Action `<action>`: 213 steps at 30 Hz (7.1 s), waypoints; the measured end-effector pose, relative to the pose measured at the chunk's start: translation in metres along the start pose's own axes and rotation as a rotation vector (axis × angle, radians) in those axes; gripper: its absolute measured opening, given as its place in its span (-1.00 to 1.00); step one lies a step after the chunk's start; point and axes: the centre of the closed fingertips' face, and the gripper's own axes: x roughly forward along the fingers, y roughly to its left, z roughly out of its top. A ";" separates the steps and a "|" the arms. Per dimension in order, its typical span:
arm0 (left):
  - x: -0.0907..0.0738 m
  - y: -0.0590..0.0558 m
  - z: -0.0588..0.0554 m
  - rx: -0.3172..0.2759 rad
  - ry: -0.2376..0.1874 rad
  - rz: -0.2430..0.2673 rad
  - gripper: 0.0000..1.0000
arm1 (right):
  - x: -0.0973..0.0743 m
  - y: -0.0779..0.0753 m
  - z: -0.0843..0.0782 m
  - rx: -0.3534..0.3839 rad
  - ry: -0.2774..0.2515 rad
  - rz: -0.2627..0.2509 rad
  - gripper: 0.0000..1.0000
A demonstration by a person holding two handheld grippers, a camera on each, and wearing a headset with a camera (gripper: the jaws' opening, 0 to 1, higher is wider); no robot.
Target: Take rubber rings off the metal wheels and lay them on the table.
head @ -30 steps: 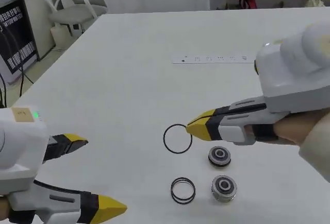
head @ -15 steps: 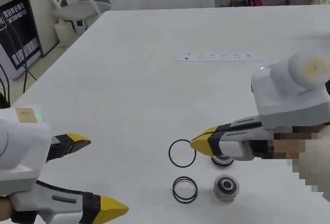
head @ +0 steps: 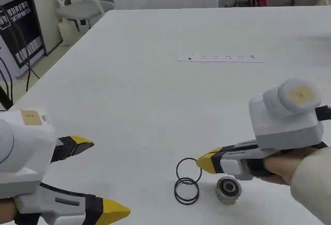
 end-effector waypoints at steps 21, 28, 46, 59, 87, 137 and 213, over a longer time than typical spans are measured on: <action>0.001 -0.002 -0.005 0.002 0.014 -0.005 0.71 | 0.012 -0.001 -0.015 0.058 0.022 0.004 -1.00; 0.001 -0.001 -0.005 0.002 0.016 -0.003 0.71 | 0.010 0.003 -0.008 0.077 -0.001 0.028 -1.00; 0.002 -0.001 -0.008 -0.005 0.026 -0.002 0.70 | 0.014 0.001 -0.026 0.048 0.075 0.015 -1.00; 0.003 -0.002 -0.009 -0.001 0.035 -0.007 0.70 | 0.016 -0.004 -0.032 -0.077 0.117 -0.024 -0.89; -0.010 0.003 0.014 0.012 -0.007 0.008 0.71 | -0.026 0.002 0.040 -0.169 -0.129 0.004 -0.53; 0.045 -0.009 0.192 0.277 -0.267 -0.120 0.45 | -0.064 -0.077 0.006 -0.106 -0.130 -0.160 -0.42; 0.181 -0.061 0.099 0.256 -0.108 -0.343 -0.72 | -0.028 -0.078 -0.027 -0.261 0.007 -0.122 -0.70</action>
